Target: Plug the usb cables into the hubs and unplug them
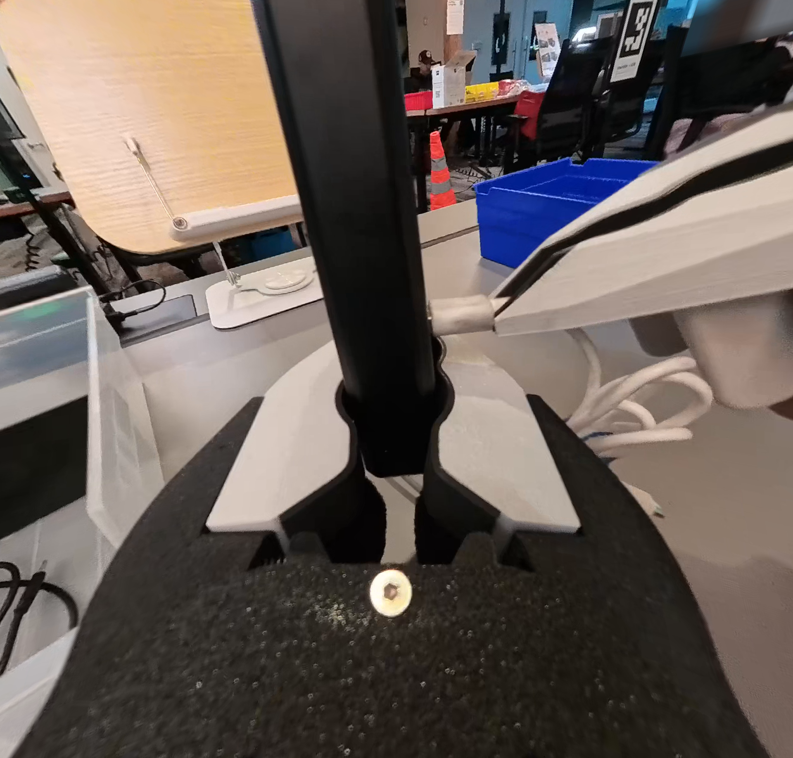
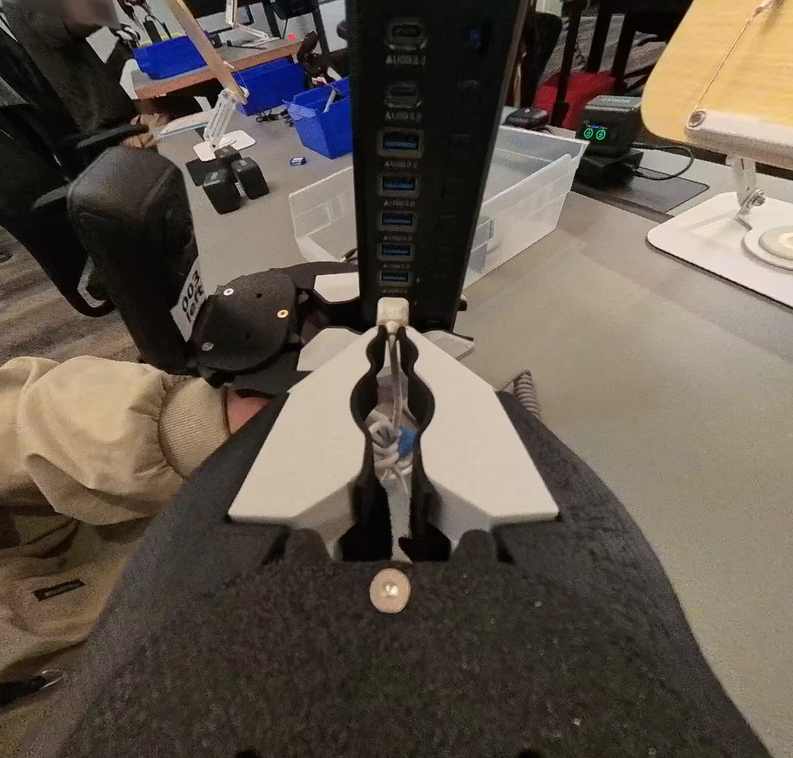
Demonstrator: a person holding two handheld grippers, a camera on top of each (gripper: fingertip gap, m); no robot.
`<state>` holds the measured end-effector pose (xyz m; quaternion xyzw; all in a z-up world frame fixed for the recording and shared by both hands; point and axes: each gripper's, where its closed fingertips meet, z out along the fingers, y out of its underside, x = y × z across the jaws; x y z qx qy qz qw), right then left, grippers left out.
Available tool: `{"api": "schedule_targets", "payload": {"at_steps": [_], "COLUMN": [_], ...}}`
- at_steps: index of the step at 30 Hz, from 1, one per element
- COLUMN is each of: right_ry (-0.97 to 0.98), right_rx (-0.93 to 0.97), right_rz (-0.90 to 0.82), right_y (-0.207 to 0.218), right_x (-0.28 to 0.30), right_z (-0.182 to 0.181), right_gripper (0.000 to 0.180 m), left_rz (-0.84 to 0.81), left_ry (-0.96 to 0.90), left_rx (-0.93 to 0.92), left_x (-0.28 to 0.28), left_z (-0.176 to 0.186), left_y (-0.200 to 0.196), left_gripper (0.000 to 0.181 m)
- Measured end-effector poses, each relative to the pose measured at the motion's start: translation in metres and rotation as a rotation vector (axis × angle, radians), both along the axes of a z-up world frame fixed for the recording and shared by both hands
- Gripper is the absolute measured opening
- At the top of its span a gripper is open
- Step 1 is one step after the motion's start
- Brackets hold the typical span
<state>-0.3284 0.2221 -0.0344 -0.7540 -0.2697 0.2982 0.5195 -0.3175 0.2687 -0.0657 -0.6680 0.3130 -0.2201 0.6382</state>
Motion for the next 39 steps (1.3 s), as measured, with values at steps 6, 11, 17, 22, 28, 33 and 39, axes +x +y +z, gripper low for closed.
{"api": "schedule_targets", "payload": {"at_steps": [6,11,17,22,28,33,39], "right_ry": [-0.048,0.129,-0.195,-0.272,-0.621,-0.642,-0.772], "right_rx": [0.095,0.085,-0.107,-0.156,0.001,-0.063,-0.141], "right_rz": [0.047,0.062,0.131,0.26,0.219,0.197,0.065], "right_y": [-0.001,0.004,0.016,-0.006,0.009,0.013,0.013], "right_x": [-0.005,0.029,0.043,0.02,0.028,0.032,0.101], "right_z": [0.006,0.039,-0.079,-0.117,-0.145,-0.153,-0.153], "right_gripper": [0.015,0.029,0.042,0.047,0.047,0.016,0.011], "left_rz": [-0.052,-0.014,-0.14,-0.119,-0.125,-0.115,-0.132], "left_ry": [-0.029,-0.12,-0.23,-0.255,-0.25,-0.202,-0.191], "left_rx": [-0.009,-0.013,-0.114,-0.127,-0.129,-0.112,-0.122], "left_x": [-0.005,-0.061,-0.088,-0.101,-0.107,-0.104,-0.099], "left_z": [0.009,0.028,0.025,0.02,0.017,0.013,0.01], "left_y": [0.001,0.005,-0.008,0.003,0.01,0.011,0.008], "left_gripper": [0.03,0.03,0.03,0.03,0.03,0.03,0.03]}}
